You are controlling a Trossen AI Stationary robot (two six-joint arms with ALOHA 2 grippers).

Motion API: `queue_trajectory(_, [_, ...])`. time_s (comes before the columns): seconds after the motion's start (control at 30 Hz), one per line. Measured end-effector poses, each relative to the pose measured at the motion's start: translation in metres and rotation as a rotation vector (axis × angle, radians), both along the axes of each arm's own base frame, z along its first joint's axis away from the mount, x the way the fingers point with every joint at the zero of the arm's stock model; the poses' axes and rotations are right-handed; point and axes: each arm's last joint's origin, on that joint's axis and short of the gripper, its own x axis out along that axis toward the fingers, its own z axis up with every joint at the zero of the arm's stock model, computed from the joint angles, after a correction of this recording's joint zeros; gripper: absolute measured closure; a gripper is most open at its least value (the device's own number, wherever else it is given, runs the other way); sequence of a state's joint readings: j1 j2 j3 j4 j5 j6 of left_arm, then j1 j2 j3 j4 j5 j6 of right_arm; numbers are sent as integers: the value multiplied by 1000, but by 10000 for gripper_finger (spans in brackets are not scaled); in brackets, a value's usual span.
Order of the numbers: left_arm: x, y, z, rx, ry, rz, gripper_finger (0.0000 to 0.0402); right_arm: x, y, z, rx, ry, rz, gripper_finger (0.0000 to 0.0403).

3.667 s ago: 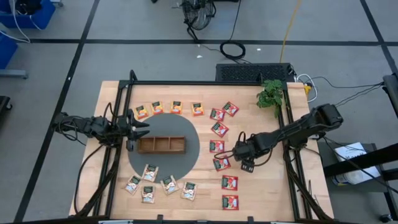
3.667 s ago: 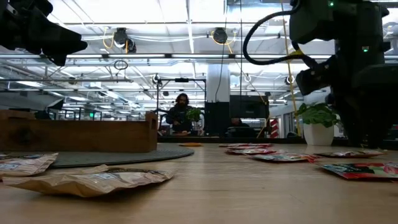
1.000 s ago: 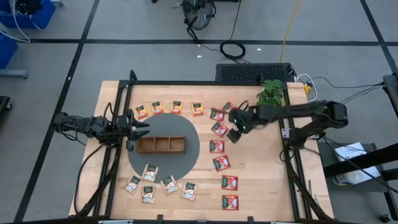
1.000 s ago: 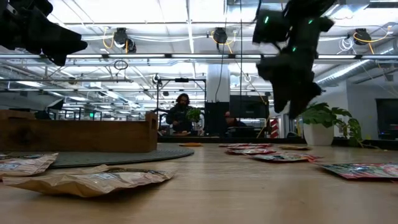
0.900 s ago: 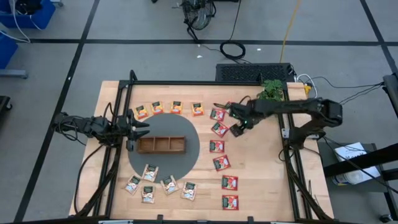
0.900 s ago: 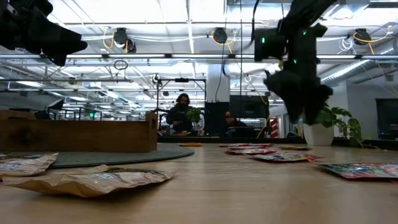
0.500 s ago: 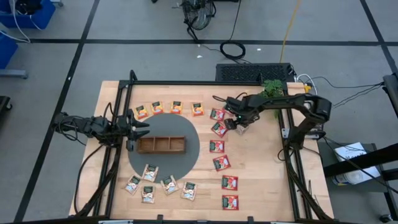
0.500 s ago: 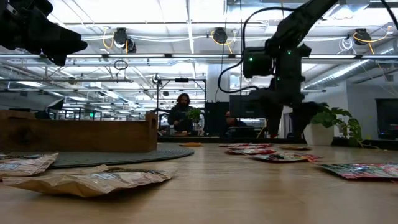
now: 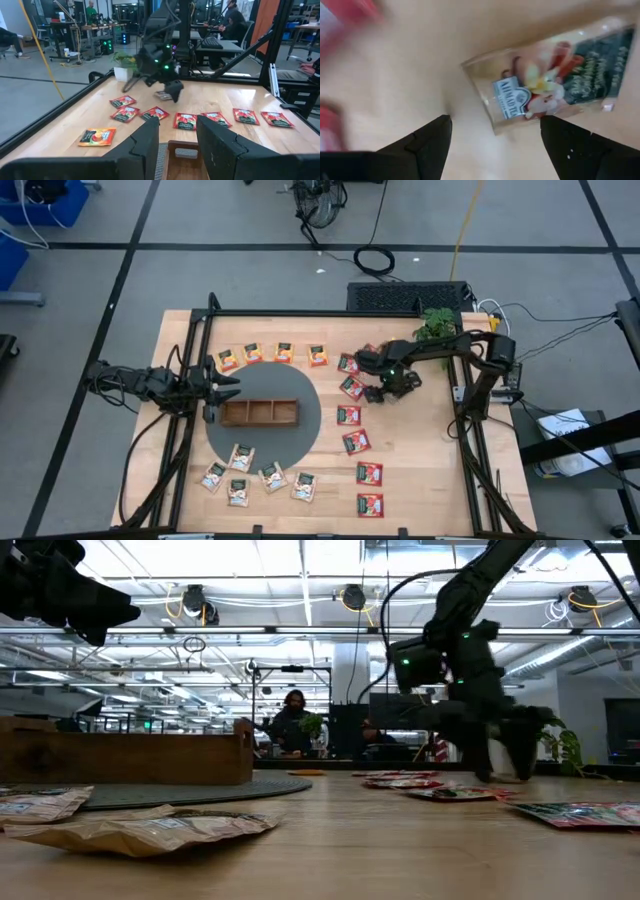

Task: Pick & Place Tea
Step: Put the brown tea bag into the left section of the wooden organizer

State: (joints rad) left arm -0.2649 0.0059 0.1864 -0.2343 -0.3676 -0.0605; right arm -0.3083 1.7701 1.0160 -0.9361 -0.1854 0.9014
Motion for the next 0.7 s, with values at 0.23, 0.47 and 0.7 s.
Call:
queue_trajectory(0.23, [0,0,0,0,-1,0,268,-6,12,9,-115,78,90,118])
queue_trajectory(0.47, [0,0,0,0,0,0,268,-21,30,20,-103,246,139,118])
queue_trajectory(0.7, [0,0,0,0,0,0,268,-28,38,27,-180,347,156,118])
